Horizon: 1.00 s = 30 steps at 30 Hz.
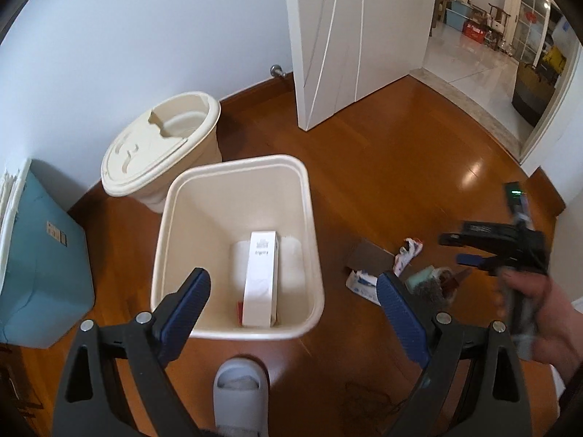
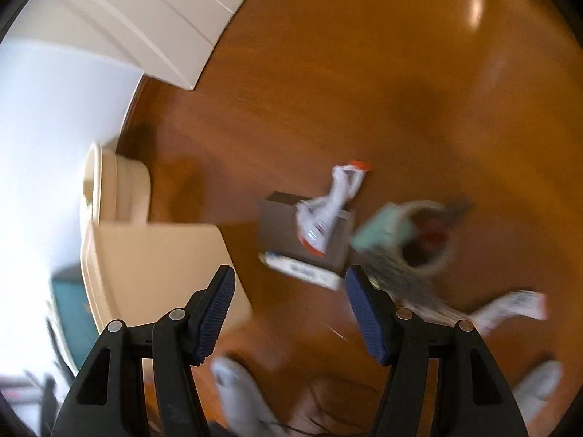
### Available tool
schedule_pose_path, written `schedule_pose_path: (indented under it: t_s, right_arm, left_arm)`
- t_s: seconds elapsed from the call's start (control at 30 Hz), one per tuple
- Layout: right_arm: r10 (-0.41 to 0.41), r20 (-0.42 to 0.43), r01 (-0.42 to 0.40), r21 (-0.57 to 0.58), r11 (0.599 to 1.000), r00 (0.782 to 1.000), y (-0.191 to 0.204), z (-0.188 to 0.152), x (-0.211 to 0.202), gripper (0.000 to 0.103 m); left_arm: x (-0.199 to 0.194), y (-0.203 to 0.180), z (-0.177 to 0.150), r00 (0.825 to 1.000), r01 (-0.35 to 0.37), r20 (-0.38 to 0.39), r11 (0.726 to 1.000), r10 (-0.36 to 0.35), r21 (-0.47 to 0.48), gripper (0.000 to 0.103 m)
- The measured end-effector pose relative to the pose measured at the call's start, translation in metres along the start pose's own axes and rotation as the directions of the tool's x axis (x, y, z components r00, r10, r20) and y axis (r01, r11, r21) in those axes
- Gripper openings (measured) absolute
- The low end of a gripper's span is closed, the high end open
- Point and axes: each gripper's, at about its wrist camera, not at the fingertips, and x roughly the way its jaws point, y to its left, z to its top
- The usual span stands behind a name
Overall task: Collect trash
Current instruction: 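Grasp the orange-white snack wrapper with the right tool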
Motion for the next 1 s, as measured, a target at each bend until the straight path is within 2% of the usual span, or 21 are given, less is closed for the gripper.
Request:
schedule_pose_path:
  t_s: [0.07, 0.23, 0.37, 0.43, 0.5, 0.53, 0.67, 0.83, 1.0]
  right_arm:
    - [0.024, -0.02, -0.023, 0.055, 0.998, 1.0, -0.008, 0.016, 0.038, 0.067]
    - [-0.001, -0.047, 0.008, 0.154, 0.988, 0.999, -0.037, 0.049, 0.112, 0.067]
    - [-0.073, -0.101, 0.09, 0.175, 0.98, 0.992, -0.058, 0.057, 0.148, 0.067]
    - [-0.085, -0.103, 0.102, 0.176, 0.979, 0.991, -0.063, 0.059, 0.157, 0.065]
    - [-0.112, -0.066, 0.12, 0.131, 0.984, 0.992, -0.057, 0.062, 0.155, 0.059]
    - [-0.109, -0.061, 0.115, 0.104, 0.988, 0.992, -0.056, 0.063, 0.155, 0.028]
    - [-0.063, -0.081, 0.065, 0.025, 0.998, 0.995, -0.055, 0.062, 0.141, 0.027]
    - [0.066, -0.043, -0.067, -0.031, 0.997, 0.997, -0.052, 0.068, 0.078, 0.027]
    - [0.176, 0.006, -0.174, -0.099, 0.98, 0.984, -0.065, 0.077, 0.0, 0.027]
  left_arm:
    - [0.007, -0.011, 0.001, 0.999, -0.015, 0.032, 0.999, 0.014, 0.028, 0.094]
    - [0.021, -0.032, 0.003, 0.993, -0.05, 0.108, 0.995, 0.041, 0.09, 0.094]
    - [0.036, -0.048, 0.002, 0.992, -0.067, 0.113, 0.99, 0.053, 0.127, 0.094]
    - [0.044, -0.057, 0.0, 0.993, -0.066, 0.103, 0.988, 0.052, 0.137, 0.094]
    - [0.05, -0.066, -0.003, 0.995, -0.062, 0.09, 0.986, 0.048, 0.153, 0.094]
    - [0.053, -0.073, -0.006, 0.995, -0.065, 0.085, 0.984, 0.051, 0.169, 0.094]
    - [0.056, -0.095, -0.012, 0.996, -0.057, 0.073, 0.976, 0.043, 0.209, 0.094]
    - [0.058, -0.121, -0.011, 0.999, -0.033, 0.047, 0.975, 0.023, 0.222, 0.094]
    - [0.089, -0.144, -0.013, 0.997, 0.046, -0.074, 0.985, -0.034, 0.169, 0.093]
